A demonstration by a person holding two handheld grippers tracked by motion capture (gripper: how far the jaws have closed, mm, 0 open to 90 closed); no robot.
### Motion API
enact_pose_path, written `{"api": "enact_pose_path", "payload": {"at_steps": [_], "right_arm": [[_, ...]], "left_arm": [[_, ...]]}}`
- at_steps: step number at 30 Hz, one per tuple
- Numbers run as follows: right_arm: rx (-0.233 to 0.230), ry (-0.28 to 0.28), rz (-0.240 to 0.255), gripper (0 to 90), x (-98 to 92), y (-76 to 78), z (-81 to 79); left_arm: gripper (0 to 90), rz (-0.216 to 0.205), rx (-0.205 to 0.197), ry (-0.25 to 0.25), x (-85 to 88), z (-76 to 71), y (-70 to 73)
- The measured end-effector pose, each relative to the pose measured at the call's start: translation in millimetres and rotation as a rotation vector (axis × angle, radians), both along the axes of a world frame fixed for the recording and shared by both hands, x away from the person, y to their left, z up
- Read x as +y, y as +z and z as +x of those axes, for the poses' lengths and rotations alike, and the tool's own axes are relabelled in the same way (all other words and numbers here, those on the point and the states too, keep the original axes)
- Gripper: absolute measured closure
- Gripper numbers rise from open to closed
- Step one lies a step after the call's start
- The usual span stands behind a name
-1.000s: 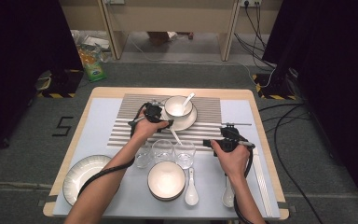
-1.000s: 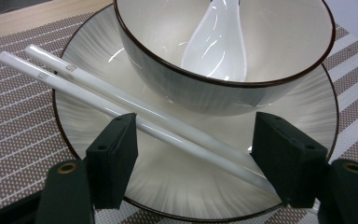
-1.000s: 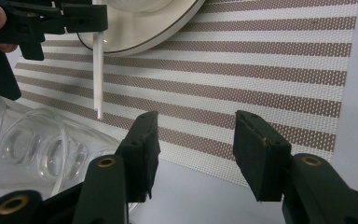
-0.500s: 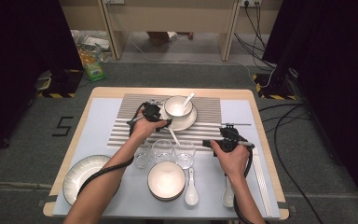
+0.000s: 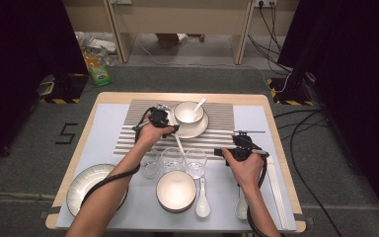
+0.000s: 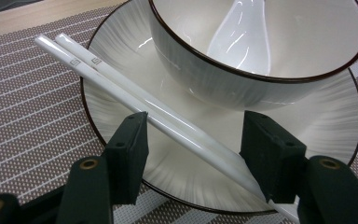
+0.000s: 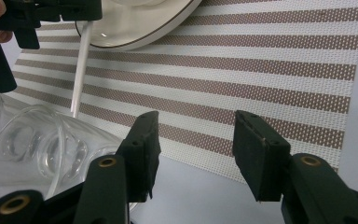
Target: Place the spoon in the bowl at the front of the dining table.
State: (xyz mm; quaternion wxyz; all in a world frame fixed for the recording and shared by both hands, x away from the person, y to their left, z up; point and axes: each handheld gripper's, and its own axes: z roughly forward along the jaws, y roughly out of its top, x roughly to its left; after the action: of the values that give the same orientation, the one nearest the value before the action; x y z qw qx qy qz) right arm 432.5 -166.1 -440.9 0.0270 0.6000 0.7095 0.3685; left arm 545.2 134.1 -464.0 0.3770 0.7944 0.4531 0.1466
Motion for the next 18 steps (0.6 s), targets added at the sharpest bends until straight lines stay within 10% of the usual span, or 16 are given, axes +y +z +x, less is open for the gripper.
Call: {"api": "enact_pose_path", "payload": {"at_steps": [18], "right_arm": [[0.008, 0.001, 0.005, 51.7, 0.2, -0.3, -0.2]], "left_arm": [[36.9, 0.001, -0.013, 0.016, 0.5, -1.5, 3.1]]}}
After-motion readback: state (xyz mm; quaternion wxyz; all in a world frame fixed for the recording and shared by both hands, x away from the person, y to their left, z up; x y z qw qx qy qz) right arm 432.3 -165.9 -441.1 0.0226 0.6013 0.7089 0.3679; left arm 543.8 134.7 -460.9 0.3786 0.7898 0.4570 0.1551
